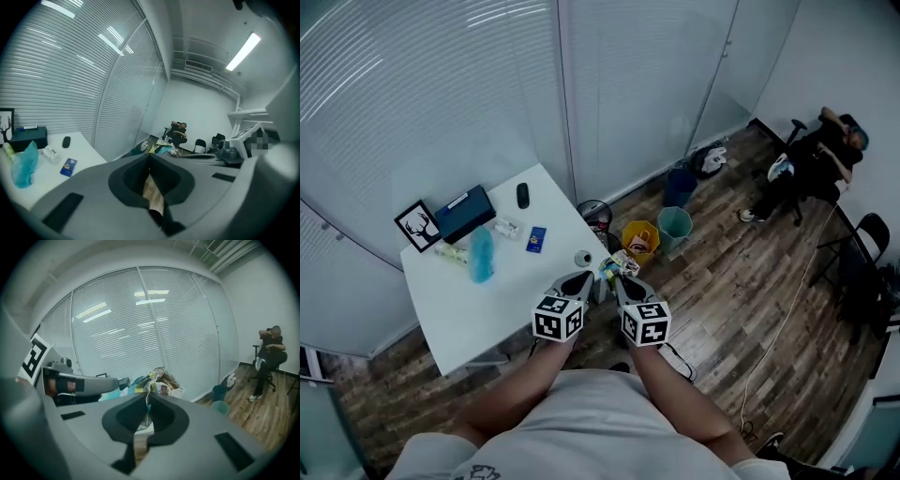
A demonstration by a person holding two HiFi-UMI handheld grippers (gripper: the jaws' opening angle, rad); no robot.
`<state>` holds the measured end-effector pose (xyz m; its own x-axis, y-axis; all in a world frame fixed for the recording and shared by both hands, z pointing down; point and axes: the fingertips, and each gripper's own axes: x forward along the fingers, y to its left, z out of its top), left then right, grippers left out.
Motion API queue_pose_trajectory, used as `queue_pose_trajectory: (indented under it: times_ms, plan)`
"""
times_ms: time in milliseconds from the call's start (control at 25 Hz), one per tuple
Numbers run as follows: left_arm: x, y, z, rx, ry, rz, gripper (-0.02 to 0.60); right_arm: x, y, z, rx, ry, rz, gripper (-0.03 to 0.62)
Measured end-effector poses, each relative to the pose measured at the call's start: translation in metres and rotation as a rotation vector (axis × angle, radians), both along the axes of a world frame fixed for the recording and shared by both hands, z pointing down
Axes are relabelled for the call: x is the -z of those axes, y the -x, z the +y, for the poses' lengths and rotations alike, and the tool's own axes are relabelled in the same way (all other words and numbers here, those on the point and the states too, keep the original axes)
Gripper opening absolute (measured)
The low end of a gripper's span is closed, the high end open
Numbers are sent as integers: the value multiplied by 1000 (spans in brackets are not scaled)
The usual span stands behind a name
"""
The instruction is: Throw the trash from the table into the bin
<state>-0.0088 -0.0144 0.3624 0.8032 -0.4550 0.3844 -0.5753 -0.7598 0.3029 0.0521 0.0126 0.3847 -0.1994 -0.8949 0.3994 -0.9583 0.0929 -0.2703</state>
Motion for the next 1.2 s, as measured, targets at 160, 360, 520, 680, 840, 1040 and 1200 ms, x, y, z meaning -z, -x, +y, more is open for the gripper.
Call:
queue_pose_trajectory:
  times_ms: [160,360,520,680,840,1040,1200]
  plan:
    - [-2,-58,18,-89,-1,-13,6,-2,-62,21,-107,-7,-17,14]
    - [-6,-116,46,-211,14,-42,6,-11,-118,61,-247,15,-48,13]
    - [-21,-151,60,-302,52,-47,6,-29,-146,86,-344,52,-63,12]
    - [-31,-187,71,-416,77,-52,6,-45,-174,105,-453,101,-70,14]
    - [-43,-216,75,-514,103,-69,6,-58,-198,120,-555,133,-79,14]
    - [-70,-235,81,-607,139,-102,6,-86,-211,136,-666,186,-119,13]
    - [-95,-246,90,-687,159,-137,6,-108,-210,147,-718,236,-135,13]
